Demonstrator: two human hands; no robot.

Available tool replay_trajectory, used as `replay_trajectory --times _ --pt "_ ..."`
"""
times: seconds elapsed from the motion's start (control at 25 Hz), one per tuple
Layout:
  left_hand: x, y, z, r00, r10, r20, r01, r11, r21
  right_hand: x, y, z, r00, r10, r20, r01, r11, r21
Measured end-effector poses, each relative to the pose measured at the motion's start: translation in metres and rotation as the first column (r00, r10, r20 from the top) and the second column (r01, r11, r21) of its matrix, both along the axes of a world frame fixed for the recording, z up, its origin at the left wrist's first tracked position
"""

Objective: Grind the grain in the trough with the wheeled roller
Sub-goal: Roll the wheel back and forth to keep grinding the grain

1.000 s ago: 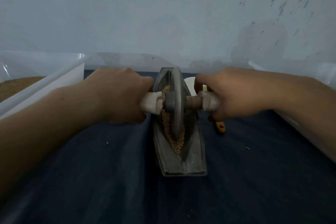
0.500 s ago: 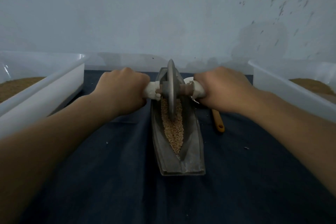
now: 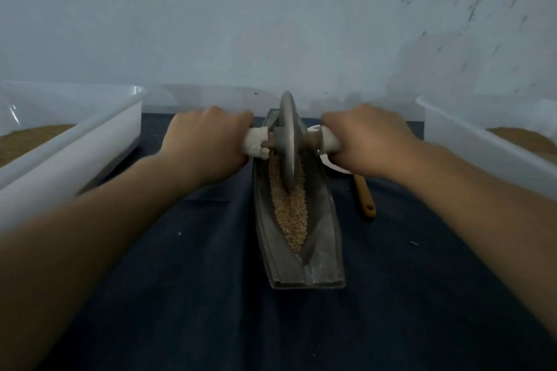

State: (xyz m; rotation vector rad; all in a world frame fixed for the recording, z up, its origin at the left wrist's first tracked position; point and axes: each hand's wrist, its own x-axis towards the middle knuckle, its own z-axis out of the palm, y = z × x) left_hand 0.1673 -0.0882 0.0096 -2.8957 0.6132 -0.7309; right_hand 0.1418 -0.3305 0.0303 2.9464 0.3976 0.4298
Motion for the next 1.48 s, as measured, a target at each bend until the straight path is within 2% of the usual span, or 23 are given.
replay_trajectory --times 0.04,0.08,0.2,0.32,0.4,0.48,0.56,0.6,0.68,0.72,0.8,0.92,1.04,1.12,1.16,1.2,1.24,1.32,1.36,1.4,1.48 --pt "0.001 -0.003 -0.005 0.997 0.016 0.072 -0.015 1.000 -0.015 0.002 0.000 -0.005 0.994 0.006 0.110 -0.005 1.000 -0.010" --pt "0.000 -0.003 -0.006 0.995 0.009 0.096 -0.007 1.000 -0.027 0.002 -0.001 -0.006 0.990 0.025 0.136 -0.025 1.000 -0.003" --pt "-0.016 0.010 0.000 0.997 -0.080 -0.002 0.080 0.997 0.018 -0.018 -0.011 0.001 0.993 0.096 -0.065 -0.094 0.995 0.028" --pt "-0.043 0.021 0.026 0.959 -0.163 -0.231 0.186 0.979 0.079 -0.049 -0.017 0.020 0.940 0.135 -0.313 -0.123 0.991 0.057" --pt "-0.049 0.021 0.042 0.860 -0.172 -0.481 0.214 0.976 0.032 -0.059 -0.014 0.038 0.845 0.137 -0.516 -0.104 0.990 0.093" --pt "-0.042 0.017 0.050 0.784 -0.138 -0.605 0.176 0.984 0.005 -0.054 -0.009 0.046 0.792 0.125 -0.597 -0.093 0.992 0.084" --pt "-0.027 0.013 0.040 0.828 -0.081 -0.555 0.118 0.992 0.031 -0.037 -0.004 0.036 0.848 0.076 -0.525 -0.050 0.997 0.063" --pt "-0.021 0.010 0.032 0.878 -0.050 -0.476 0.074 0.997 0.031 -0.027 -0.002 0.027 0.902 0.049 -0.430 -0.029 0.998 0.053" --pt "-0.014 0.007 0.016 0.975 0.007 -0.224 -0.010 1.000 -0.013 -0.013 0.001 0.010 0.988 0.002 -0.154 -0.002 1.000 0.005" --pt "-0.014 0.006 0.009 0.994 0.019 -0.104 -0.021 0.999 -0.026 -0.009 0.000 0.005 0.999 -0.004 -0.050 0.003 1.000 -0.009" --pt "-0.018 0.008 0.004 1.000 0.003 0.007 -0.003 1.000 -0.013 -0.011 -0.003 0.002 1.000 0.022 -0.018 -0.022 1.000 0.004" --pt "-0.034 0.018 0.014 0.993 -0.070 -0.097 0.074 0.996 0.039 -0.029 -0.011 0.015 0.960 0.066 -0.271 -0.065 0.998 0.011" --pt "-0.048 0.027 0.039 0.903 -0.119 -0.413 0.166 0.983 0.081 -0.050 -0.012 0.038 0.787 0.092 -0.610 -0.055 0.995 0.079" --pt "-0.046 0.027 0.049 0.819 -0.112 -0.563 0.169 0.984 0.050 -0.052 -0.011 0.047 0.706 0.114 -0.699 -0.048 0.992 0.114" --pt "-0.041 0.026 0.047 0.823 -0.114 -0.557 0.171 0.984 0.051 -0.049 -0.010 0.045 0.715 0.113 -0.690 -0.054 0.993 0.107" --pt "-0.035 0.022 0.040 0.863 -0.118 -0.492 0.168 0.984 0.059 -0.042 -0.008 0.038 0.764 0.093 -0.638 -0.051 0.995 0.084" --pt "-0.028 0.017 0.030 0.925 -0.107 -0.364 0.142 0.987 0.070 -0.034 -0.007 0.028 0.840 0.063 -0.538 -0.036 0.998 0.059" --pt "-0.015 0.009 0.010 0.998 -0.045 -0.033 0.046 0.999 0.024 -0.016 -0.005 0.009 0.975 -0.010 -0.224 0.019 0.999 0.039" --pt "-0.012 0.007 0.002 0.998 -0.016 0.068 0.018 1.000 -0.026 -0.009 -0.004 0.003 0.997 -0.036 -0.073 0.039 0.999 0.038" --pt "-0.009 0.007 -0.003 0.994 -0.004 0.109 0.012 0.997 -0.071 -0.004 -0.005 0.001 0.998 -0.049 0.027 0.048 0.998 0.038" --pt "-0.009 0.012 -0.007 0.996 -0.008 0.092 0.017 0.995 -0.100 -0.002 -0.009 0.001 0.997 -0.034 0.067 0.032 0.999 0.025"
